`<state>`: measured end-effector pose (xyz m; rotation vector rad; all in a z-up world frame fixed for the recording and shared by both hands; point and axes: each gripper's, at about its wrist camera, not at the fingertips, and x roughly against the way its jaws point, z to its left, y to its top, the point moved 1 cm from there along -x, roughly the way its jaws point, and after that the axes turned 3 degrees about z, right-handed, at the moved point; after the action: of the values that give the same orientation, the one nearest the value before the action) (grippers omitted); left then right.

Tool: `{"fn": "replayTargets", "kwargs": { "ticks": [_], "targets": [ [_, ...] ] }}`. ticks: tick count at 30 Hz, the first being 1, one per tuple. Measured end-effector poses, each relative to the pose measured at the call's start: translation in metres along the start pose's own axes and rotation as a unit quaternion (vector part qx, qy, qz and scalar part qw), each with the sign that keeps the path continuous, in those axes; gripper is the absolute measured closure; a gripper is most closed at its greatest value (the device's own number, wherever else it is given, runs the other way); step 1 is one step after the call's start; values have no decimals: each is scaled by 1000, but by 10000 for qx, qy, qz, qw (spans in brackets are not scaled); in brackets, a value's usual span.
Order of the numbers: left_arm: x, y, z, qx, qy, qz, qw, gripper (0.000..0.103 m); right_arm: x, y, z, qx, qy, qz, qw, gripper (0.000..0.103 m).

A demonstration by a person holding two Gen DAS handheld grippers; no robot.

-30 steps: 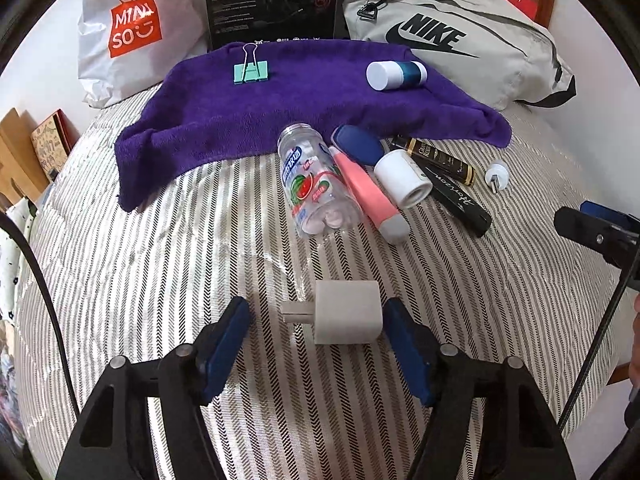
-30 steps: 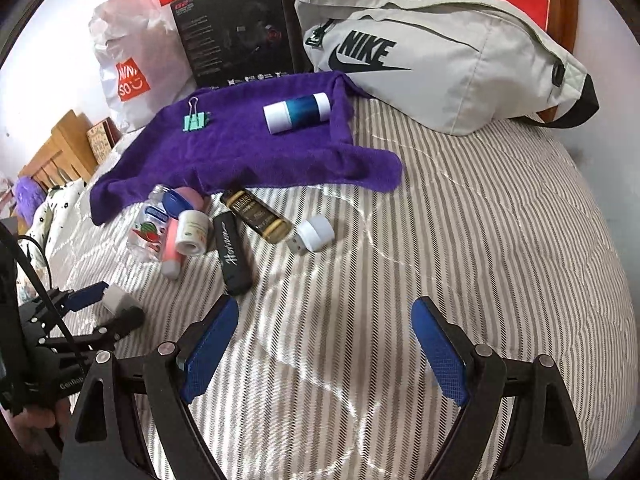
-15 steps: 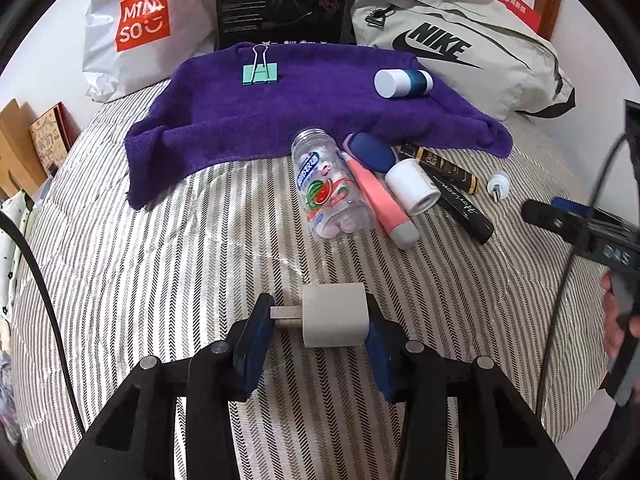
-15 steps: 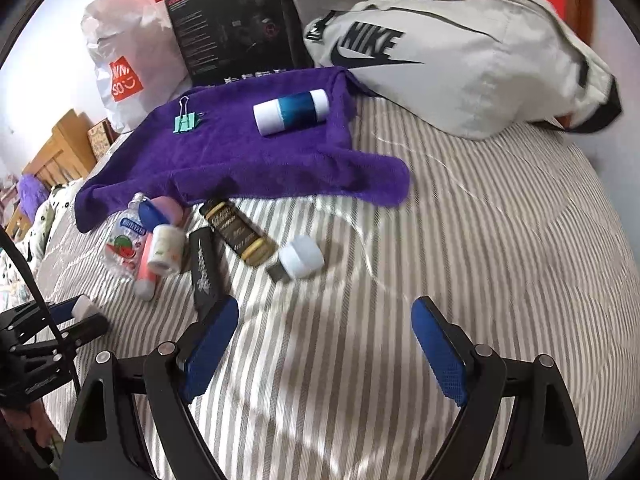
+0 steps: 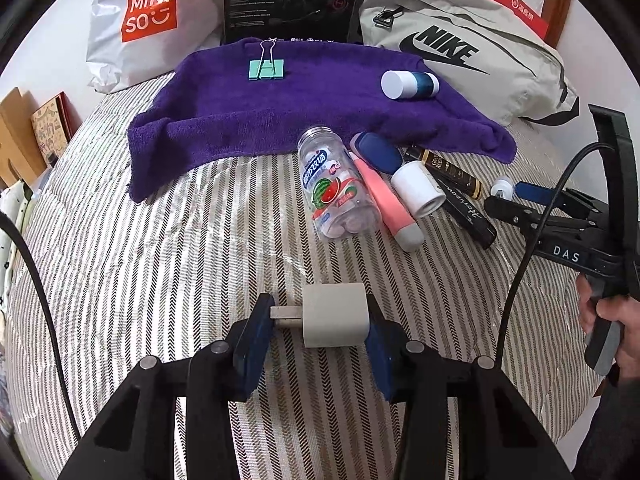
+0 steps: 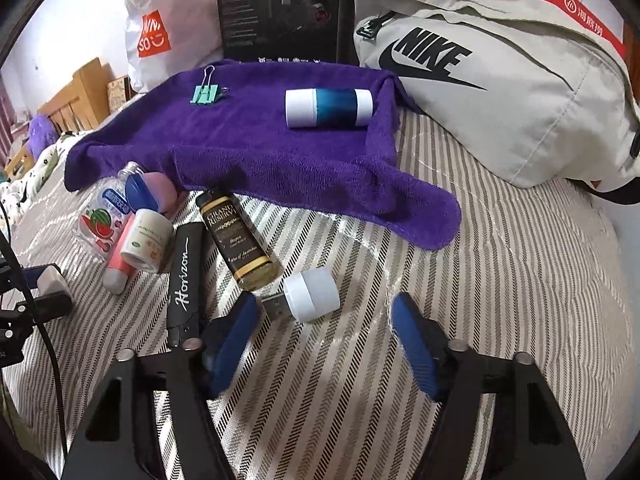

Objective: Organize rigid objects
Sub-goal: 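Grasp the white charger plug with the left tool while the right tool grasps the white USB light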

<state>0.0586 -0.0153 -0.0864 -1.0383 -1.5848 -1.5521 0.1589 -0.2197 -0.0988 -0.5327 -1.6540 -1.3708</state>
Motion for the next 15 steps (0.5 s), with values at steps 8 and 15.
{"fn": "replayTargets", "kwargs": {
  "ticks": [8, 15],
  "targets": [
    [3, 1, 3, 44, -70, -39, 10000, 61, 7, 1, -6, -190, 163, -10, 9997, 67],
    [4, 2, 7, 77, -75, -64, 9999, 61, 9, -4, -7, -251, 188, 104, 9995, 67]
  ]
}}
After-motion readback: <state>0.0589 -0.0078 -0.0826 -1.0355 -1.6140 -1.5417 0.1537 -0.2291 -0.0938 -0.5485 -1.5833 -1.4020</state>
